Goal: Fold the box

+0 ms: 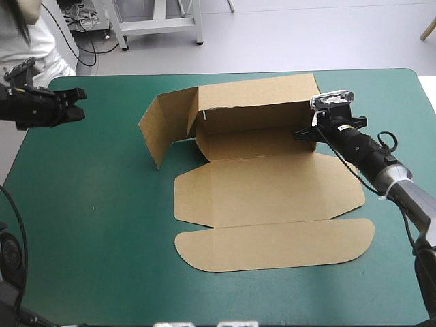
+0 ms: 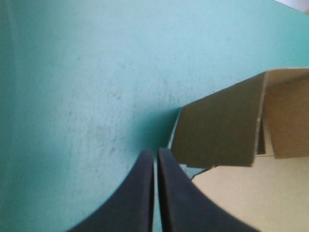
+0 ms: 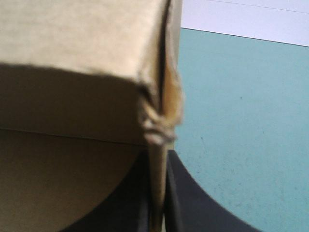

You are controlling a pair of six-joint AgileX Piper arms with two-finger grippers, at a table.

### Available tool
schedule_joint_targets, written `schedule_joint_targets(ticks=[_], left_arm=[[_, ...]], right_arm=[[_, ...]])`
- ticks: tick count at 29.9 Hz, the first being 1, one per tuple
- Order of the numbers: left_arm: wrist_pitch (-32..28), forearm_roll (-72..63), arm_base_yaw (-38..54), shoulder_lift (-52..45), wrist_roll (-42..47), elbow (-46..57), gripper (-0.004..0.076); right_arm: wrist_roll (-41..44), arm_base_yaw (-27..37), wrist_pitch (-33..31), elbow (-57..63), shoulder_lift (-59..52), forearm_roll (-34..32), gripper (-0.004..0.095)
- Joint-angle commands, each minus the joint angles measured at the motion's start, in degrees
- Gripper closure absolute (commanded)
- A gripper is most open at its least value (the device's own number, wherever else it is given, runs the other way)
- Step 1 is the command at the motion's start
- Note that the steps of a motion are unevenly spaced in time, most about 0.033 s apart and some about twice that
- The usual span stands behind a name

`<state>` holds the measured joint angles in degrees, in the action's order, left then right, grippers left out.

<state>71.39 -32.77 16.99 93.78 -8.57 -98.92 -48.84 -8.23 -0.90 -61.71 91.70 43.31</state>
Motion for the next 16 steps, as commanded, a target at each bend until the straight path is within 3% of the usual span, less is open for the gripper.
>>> schedule_joint_targets(ticks=[1,6,9,16], left_arm=[[-3.8,-5.6,3.6,-5.4,0.5,5.8,0.0717],[-10.9,-9.9,7.8,-10.8,0.0,19.0,0.0717],[-11.7,-12.7,10.2,-12.8,-4.4,25.6,0.0717],[-13.0,-14.1,15.8,-13.1,-4.8,33.4,0.0717]], right_arm=[[-0.2,0.1,3.6,-2.3,-2.4,0.3,0.0928],[-0.2,0.1,3.6,-2.3,-2.4,0.3,0.0929],[-0.2,0.1,3.6,-2.3,-2.4,0.3,0.0929],[-0.2,0.1,0.0,-2.3,-2.4,-0.4,0.0929]])
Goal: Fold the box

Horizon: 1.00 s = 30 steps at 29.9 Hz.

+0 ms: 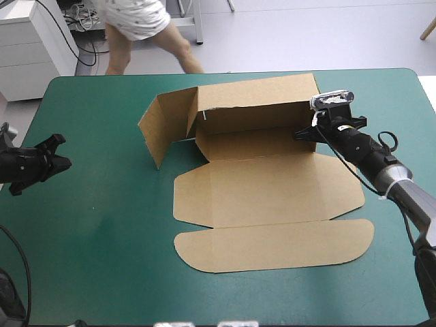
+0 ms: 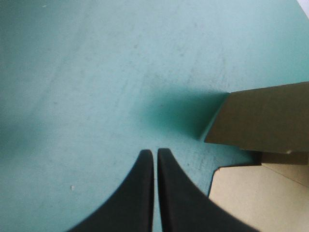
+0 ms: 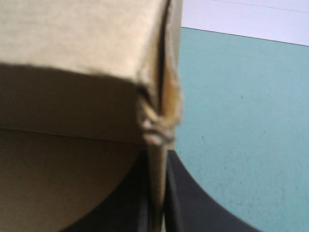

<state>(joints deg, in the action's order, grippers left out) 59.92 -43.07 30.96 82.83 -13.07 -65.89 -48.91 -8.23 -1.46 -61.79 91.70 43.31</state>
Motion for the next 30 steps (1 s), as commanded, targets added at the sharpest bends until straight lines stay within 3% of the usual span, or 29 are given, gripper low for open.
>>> schedule_joint_targets(ticks=[1,5,10,14,23,27,30], left_arm=[[-1.3,-3.8,2.5,-2.2,-0.8,0.7,0.0717],[-0.9,-4.6,3.4,-2.2,-2.0,0.9,0.0717],[-0.6,-7.4,3.4,-2.2,-3.5,0.9,0.0717],[-0.6,-7.4,3.4,-2.2,-4.9,0.9,0.0717],[-1.1,-7.4,3.4,-2.2,-4.3,0.9,0.0717],[-1.1,-7.4,3.4,-2.2,-4.3,0.9,0.0717],[-1.1,-7.4,3.4,-2.2,-4.3,0.9,0.0717]], right_arm=[[0.0,0.1,-1.0,-2.5,-2.8,-1.3,0.0929],[6.5,0.1,-8.4,-6.1,-3.1,-7.6,0.0927],[29.4,0.2,-23.0,-17.8,-2.6,-23.8,0.0927],[39.6,0.2,-33.8,-27.6,-2.3,-31.6,0.0927],[47.1,0.2,-59.2,-39.5,-0.5,-32.4,0.0927],[47.3,0.2,-65.6,-39.4,-0.5,-32.4,0.0928],[48.9,0.1,-65.6,-39.3,-0.5,-31.7,0.0927]])
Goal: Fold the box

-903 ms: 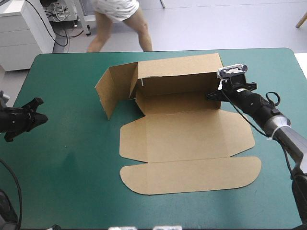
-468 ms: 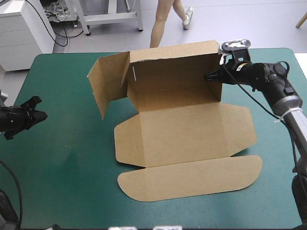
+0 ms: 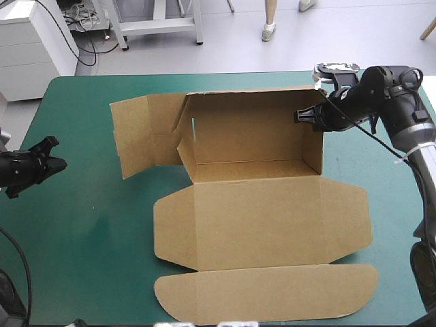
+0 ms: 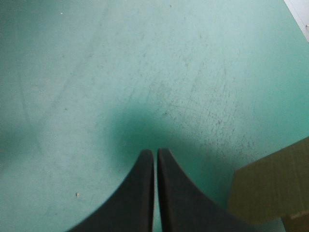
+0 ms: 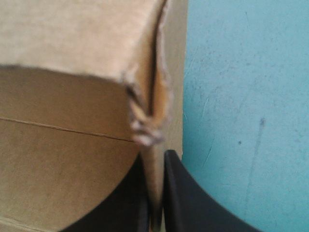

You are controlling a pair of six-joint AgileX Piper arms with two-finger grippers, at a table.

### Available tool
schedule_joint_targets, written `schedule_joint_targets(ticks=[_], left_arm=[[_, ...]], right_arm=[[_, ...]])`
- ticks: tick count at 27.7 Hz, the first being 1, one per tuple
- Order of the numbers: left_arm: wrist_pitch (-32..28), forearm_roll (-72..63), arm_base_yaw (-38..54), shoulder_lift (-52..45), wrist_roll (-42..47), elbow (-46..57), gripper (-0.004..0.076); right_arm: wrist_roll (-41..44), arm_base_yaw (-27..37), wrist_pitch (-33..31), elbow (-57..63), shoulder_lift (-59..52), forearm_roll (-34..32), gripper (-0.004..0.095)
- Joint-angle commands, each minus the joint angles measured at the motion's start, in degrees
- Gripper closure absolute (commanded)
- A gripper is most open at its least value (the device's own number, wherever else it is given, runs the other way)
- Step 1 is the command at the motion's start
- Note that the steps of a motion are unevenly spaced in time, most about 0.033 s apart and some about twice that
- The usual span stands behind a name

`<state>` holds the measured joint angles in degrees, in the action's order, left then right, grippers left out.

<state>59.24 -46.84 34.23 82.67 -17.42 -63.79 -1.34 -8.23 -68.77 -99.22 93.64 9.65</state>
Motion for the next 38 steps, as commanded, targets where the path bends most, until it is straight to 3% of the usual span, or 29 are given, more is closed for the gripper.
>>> schedule_joint_targets(ticks=[1,6,12,17,24,33,38], left_arm=[[-0.4,-3.6,0.1,-2.0,0.0,-1.2,0.0717],[0.0,-3.6,0.1,-2.0,0.3,-1.2,0.0717],[0.1,-3.6,0.1,-2.0,0.7,-1.2,0.0717],[0.1,-3.6,0.1,-2.0,1.7,-1.2,0.0717],[0.0,-3.6,0.1,-2.0,2.0,-1.2,0.0717],[0.0,-3.6,0.1,-2.0,2.8,-1.2,0.0717],[0.0,-3.6,0.1,-2.0,2.8,-1.2,0.0717]], right_arm=[[1.3,0.0,1.7,-1.7,-2.4,2.7,0.0928],[0.7,0.0,1.7,5.1,-3.9,7.7,0.0927],[-0.8,0.0,1.7,16.0,-7.4,7.2,0.0928],[-2.0,0.0,2.3,16.9,-7.6,6.2,0.0927],[-6.9,0.0,12.8,16.9,-6.6,5.5,0.0928],[-8.2,0.0,14.9,16.7,2.6,5.5,0.0928],[-8.5,0.0,27.9,16.3,6.8,5.5,0.0928]])
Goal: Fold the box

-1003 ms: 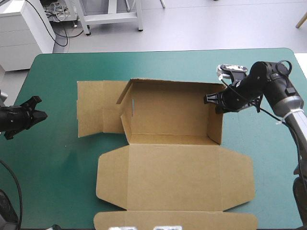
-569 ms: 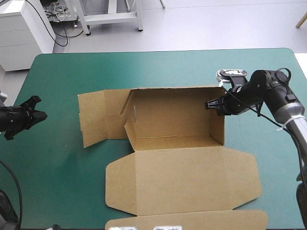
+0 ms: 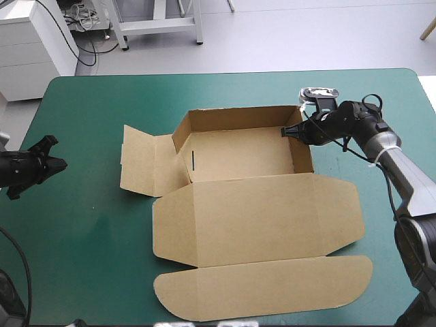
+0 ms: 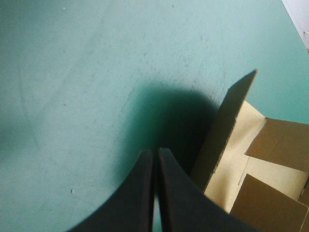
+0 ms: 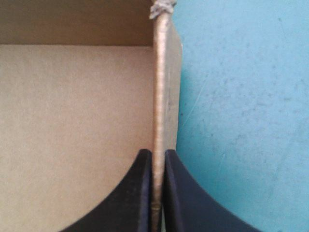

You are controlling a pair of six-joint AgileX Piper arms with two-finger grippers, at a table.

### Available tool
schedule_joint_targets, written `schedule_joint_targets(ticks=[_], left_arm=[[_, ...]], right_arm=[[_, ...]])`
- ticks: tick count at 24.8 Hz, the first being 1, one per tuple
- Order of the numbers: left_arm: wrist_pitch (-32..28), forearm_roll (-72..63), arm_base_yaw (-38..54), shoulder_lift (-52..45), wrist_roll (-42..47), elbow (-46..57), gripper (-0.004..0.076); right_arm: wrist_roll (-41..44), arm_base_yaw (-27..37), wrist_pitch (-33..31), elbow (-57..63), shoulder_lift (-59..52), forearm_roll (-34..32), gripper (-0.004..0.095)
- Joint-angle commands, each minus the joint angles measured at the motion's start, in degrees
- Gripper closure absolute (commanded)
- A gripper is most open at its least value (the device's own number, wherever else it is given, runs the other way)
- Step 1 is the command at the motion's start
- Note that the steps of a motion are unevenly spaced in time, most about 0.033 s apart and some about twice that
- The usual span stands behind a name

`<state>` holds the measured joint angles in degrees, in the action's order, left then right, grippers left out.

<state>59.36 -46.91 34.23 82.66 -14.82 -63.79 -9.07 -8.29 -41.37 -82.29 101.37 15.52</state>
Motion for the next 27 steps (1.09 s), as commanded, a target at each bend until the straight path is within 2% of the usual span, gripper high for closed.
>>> schedule_joint_targets(ticks=[1,4,6,9,11,13,17,21,27], left_arm=[[-0.1,-3.5,0.1,-2.0,0.2,-1.2,0.0717],[-0.4,-3.5,0.1,-2.0,0.2,-1.2,0.0717],[-0.6,-3.6,0.1,-2.0,0.6,-1.2,0.0717],[-0.6,-3.6,0.1,-2.0,0.5,-1.2,0.0717],[-0.6,-3.6,0.1,-2.0,0.5,-1.2,0.0717],[-0.6,-3.6,0.1,-2.0,0.5,-1.2,0.0717],[-0.6,-3.6,0.1,-2.0,0.5,-1.2,0.0717],[-0.6,-3.6,0.1,-2.0,0.5,-1.2,0.0717],[0.0,-3.5,0.1,-2.0,0.5,-1.2,0.0717]], right_arm=[[-0.9,0.1,2.1,-1.0,-0.7,-0.3,0.0928],[-4.1,0.1,4.1,-4.0,0.2,-0.1,0.0895],[-4.2,0.1,3.7,-6.5,0.3,-0.1,0.0765],[-4.2,0.1,0.3,-11.1,0.3,-0.1,0.0357],[-3.8,0.1,-3.8,-15.1,0.3,-0.3,0.0145],[-3.6,0.1,-7.3,-18.4,0.3,-0.3,0.0072],[-2.1,0.1,-14.8,-25.4,0.3,-0.7,0.0064],[2.0,0.1,-25.9,-31.3,0.3,-4.8,0.0063],[3.3,0.1,-25.7,-29.6,-3.9,-7.8,0.0064]])
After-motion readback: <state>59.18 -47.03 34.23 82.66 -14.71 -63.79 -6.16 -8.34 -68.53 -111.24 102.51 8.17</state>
